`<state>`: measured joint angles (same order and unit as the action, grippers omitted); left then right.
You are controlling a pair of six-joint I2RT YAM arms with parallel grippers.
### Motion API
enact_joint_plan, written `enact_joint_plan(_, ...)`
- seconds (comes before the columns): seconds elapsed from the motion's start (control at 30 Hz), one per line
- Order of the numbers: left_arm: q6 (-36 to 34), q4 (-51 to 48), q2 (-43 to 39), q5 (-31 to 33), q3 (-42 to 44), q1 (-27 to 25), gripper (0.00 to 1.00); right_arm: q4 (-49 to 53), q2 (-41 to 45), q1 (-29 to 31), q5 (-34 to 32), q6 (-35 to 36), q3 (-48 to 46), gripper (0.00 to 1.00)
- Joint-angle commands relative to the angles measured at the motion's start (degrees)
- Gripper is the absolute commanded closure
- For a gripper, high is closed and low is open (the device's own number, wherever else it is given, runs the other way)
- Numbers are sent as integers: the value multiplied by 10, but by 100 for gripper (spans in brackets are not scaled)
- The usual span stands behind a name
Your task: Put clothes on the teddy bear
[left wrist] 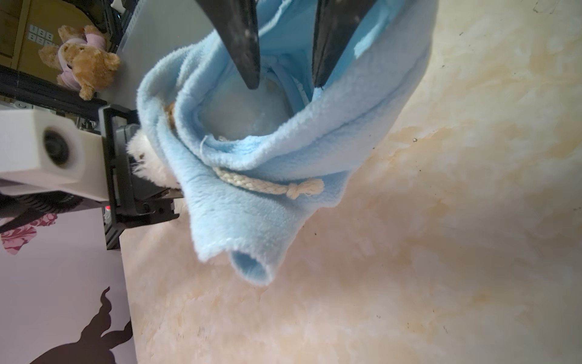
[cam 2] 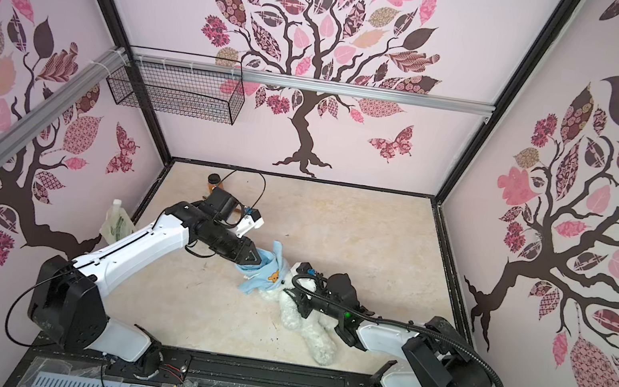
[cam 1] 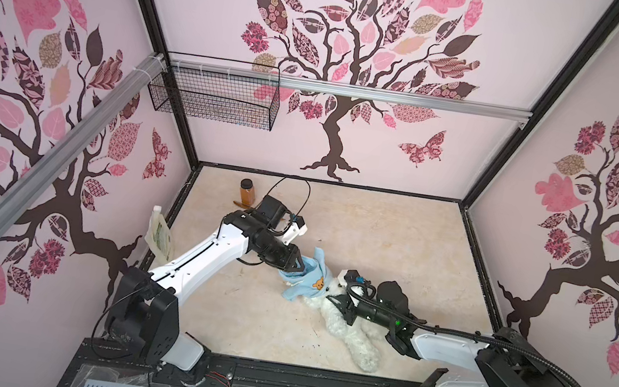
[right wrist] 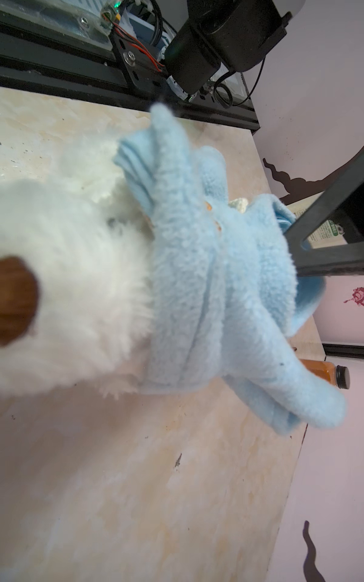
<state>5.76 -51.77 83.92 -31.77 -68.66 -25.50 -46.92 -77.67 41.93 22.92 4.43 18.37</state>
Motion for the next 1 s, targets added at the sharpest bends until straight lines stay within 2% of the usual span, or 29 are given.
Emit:
enact_joint_plan(0.0,-18,-1,-12,24,2,-2,69,-11,11,2,26,28,33,83)
enact_joint_plan(0.13,-19,6,-2,-2,6,-3,67,-21,-2,5,38,32,43,83)
enact_joint_plan(0.33,-11,37,-10,-70,29,-4,56,-17,-5,6,42,47,51,82)
enact_joint_plan(0.5,14,77,-23,-115,49,-4,51,-19,-8,6,45,51,57,82)
enact_joint_plan(0.6,16,78,-15,-111,53,-8,50,-21,-7,10,46,50,61,82)
enact_joint_plan(0.73,22,79,-3,-116,56,-29,55,-46,-6,12,53,24,71,83)
enact_joint_plan(0.97,95,185,-17,-192,102,-44,49,-49,-12,18,58,25,98,82)
